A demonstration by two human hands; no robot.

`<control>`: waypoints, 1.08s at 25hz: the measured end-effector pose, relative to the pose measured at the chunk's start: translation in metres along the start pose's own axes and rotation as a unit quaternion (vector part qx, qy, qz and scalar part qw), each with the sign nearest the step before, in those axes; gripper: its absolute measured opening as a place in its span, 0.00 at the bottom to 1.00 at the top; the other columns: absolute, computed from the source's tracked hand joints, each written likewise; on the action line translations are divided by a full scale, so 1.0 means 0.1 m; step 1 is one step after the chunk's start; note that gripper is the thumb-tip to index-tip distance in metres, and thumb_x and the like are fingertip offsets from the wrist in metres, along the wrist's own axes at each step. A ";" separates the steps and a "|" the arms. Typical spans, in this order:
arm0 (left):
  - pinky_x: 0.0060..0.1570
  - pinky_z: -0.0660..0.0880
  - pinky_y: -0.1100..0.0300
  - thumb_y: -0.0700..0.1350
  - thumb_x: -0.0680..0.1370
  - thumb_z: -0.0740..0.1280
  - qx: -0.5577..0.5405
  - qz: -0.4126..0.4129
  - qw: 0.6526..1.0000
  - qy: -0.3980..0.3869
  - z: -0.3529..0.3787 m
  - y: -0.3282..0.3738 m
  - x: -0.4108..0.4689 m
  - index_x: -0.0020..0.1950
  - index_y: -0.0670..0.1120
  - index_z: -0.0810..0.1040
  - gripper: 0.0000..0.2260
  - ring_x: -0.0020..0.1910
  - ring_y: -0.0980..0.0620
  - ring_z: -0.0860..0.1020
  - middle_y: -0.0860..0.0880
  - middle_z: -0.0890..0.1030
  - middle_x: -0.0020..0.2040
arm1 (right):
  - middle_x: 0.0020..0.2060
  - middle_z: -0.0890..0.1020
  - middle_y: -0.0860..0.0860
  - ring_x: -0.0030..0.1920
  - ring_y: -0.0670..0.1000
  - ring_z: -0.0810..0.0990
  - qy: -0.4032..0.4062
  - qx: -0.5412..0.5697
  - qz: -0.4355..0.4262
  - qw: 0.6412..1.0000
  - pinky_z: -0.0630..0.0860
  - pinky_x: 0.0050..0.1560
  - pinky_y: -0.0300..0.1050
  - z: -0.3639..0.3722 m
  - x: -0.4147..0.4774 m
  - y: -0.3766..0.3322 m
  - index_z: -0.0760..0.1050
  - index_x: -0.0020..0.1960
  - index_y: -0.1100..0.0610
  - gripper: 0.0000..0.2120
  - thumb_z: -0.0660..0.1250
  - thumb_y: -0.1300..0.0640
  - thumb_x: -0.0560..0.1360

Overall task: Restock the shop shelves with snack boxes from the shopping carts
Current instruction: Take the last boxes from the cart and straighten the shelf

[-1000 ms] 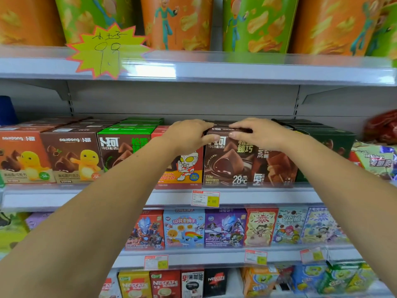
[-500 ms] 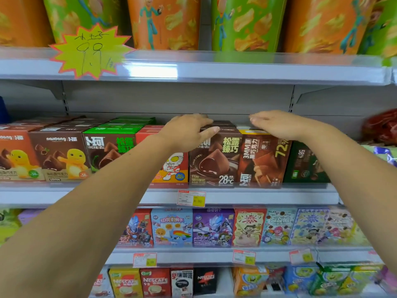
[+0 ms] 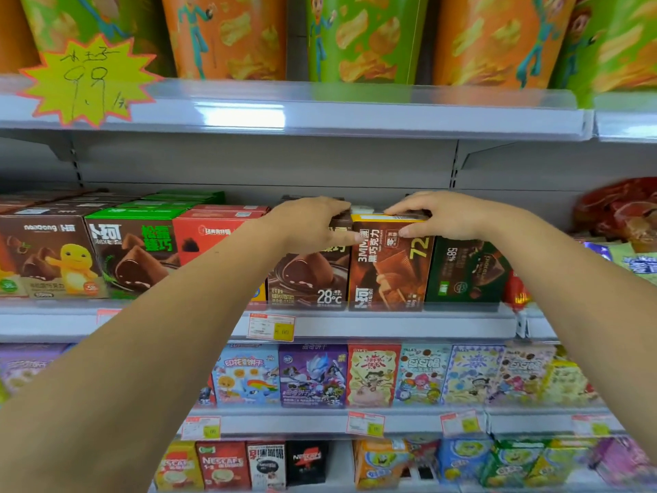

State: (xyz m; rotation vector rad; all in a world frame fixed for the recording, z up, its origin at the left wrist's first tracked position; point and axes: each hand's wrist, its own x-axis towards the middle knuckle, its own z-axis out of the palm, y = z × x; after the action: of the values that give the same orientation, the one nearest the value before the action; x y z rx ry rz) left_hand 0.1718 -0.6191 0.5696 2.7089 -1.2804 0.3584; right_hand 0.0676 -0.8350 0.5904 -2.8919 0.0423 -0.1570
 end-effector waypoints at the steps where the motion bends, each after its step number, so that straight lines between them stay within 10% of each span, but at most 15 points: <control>1: 0.71 0.64 0.50 0.69 0.75 0.61 0.000 0.007 1.000 -0.009 0.01 0.04 0.05 0.79 0.51 0.58 0.38 0.74 0.47 0.65 0.50 0.64 0.78 | 0.69 0.69 0.46 0.60 0.46 0.70 0.001 -0.001 0.004 1.000 0.66 0.55 0.44 -0.02 0.01 0.00 0.65 0.73 0.40 0.27 0.67 0.44 0.76; 8: 0.68 0.69 0.46 0.73 0.60 0.73 -0.017 0.032 0.996 -0.085 -0.06 0.11 0.48 0.73 0.53 0.66 0.47 0.67 0.47 0.72 0.51 0.72 0.71 | 0.73 0.68 0.50 0.67 0.53 0.71 -0.093 -0.010 0.095 0.991 0.69 0.67 0.51 -0.09 0.34 0.01 0.48 0.78 0.44 0.52 0.77 0.42 0.65; 20: 0.56 0.78 0.52 0.69 0.68 0.71 -0.055 0.030 0.996 -0.068 -0.06 0.06 0.57 0.62 0.49 0.78 0.31 0.50 0.51 0.81 0.52 0.83 0.53 | 0.52 0.84 0.48 0.48 0.49 0.84 -0.114 0.024 0.106 0.988 0.81 0.52 0.49 -0.13 0.41 -0.02 0.66 0.71 0.48 0.38 0.78 0.46 0.65; 27: 0.71 0.64 0.51 0.74 0.68 0.64 -0.014 0.018 0.997 -0.076 -0.11 0.19 0.48 0.78 0.50 0.62 0.45 0.73 0.47 0.66 0.49 0.66 0.76 | 0.76 0.61 0.47 0.73 0.53 0.63 -0.032 0.007 0.090 0.995 0.62 0.71 0.51 -0.14 0.08 0.10 0.53 0.78 0.43 0.41 0.63 0.31 0.70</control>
State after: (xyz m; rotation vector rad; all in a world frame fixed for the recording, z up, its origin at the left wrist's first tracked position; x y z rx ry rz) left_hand 0.1848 -0.6650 0.5929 2.7383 -1.3613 0.1375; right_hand 0.0736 -0.8481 0.6018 -2.8588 0.2889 -0.0327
